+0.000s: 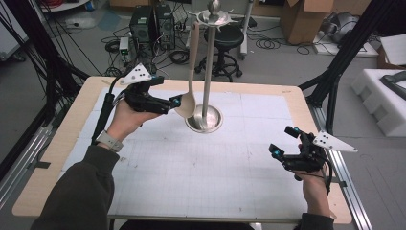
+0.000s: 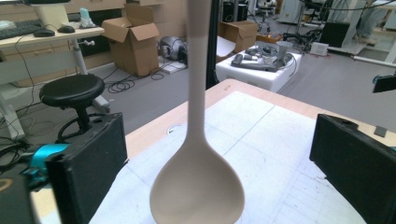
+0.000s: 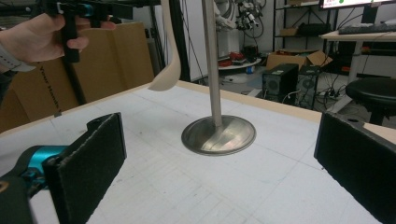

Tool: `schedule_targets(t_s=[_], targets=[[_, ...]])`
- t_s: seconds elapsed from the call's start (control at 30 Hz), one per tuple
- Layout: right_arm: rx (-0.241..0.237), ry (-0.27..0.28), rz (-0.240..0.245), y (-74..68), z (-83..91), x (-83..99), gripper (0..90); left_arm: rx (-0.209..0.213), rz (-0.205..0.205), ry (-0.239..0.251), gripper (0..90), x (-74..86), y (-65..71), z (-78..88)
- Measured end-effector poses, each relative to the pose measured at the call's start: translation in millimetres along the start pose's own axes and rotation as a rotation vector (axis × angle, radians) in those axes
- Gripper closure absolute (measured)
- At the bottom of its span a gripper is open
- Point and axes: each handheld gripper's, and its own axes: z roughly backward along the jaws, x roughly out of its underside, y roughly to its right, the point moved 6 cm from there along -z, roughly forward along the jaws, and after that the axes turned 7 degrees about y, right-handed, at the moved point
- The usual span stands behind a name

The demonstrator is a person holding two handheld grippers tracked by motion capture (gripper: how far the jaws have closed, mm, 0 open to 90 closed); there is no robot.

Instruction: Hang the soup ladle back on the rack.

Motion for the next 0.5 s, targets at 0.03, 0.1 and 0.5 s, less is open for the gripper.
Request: schedule_targets(t_s=[0.03,0.1,0.5], targets=[[0.002,0.000,0.002,0.0,-0.2,0.2,1.2,-0.003,0.011,-0.011,1.7,1.9,-0.8,3.5],[0.001,-0.003,0.000,-0.7,-0.7,0.5,1.2,-0.022,0.015,-0.047,1.7,7.4,-1.5,10.5],[-0.005,-0.029,0.007,-3.0,-5.9,5.7,1.2,0.005,-0.018,0.021,1.7,49.0,5.7,63.1]])
